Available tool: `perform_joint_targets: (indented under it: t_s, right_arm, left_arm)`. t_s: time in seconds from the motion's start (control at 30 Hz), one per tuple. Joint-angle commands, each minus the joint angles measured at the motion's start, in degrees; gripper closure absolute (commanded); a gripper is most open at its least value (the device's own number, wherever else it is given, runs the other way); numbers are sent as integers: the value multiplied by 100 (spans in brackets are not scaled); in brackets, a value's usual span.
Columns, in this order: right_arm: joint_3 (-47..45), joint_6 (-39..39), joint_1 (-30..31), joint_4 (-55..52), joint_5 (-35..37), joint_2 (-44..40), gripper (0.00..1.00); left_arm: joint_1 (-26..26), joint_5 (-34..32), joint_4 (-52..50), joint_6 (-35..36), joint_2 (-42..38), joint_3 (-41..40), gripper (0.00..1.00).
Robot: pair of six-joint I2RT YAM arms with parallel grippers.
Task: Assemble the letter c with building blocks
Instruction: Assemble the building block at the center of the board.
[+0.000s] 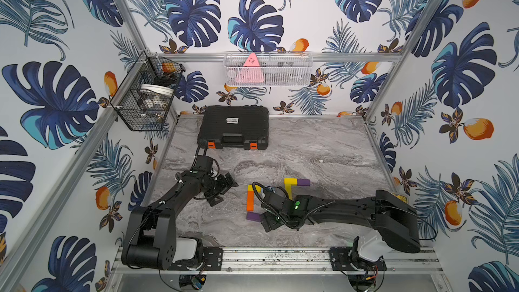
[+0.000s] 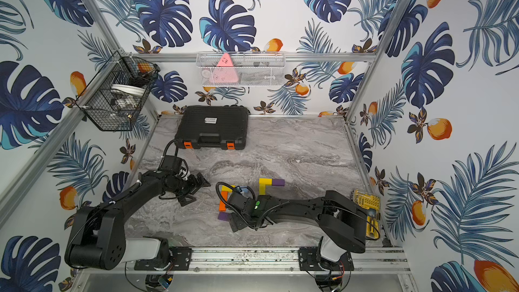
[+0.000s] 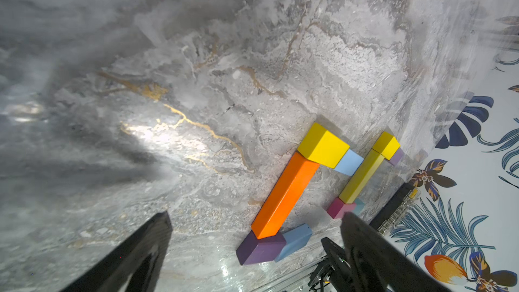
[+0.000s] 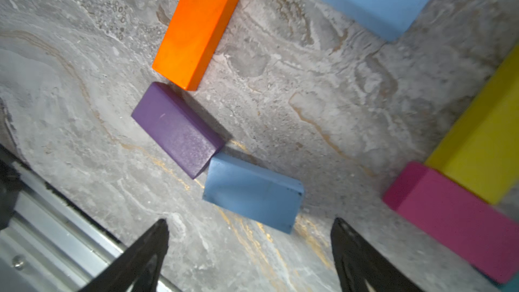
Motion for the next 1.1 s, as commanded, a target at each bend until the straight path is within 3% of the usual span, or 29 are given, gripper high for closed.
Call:
perform_joint_targets:
  t_s: [0.0, 0.3, 1.07]
  right_arm:
    - [68, -651, 7, -268, 425, -76, 7]
    - [429, -1074, 192, -75, 84, 293, 6]
    - [972, -1422, 367, -158, 588, 1356, 6]
  left_arm:
    - [-12, 33, 57, -1, -15, -29, 1]
    - [-29, 20, 155, -72, 46, -73, 1]
    - [-29, 24, 189, -160, 99, 2, 1]
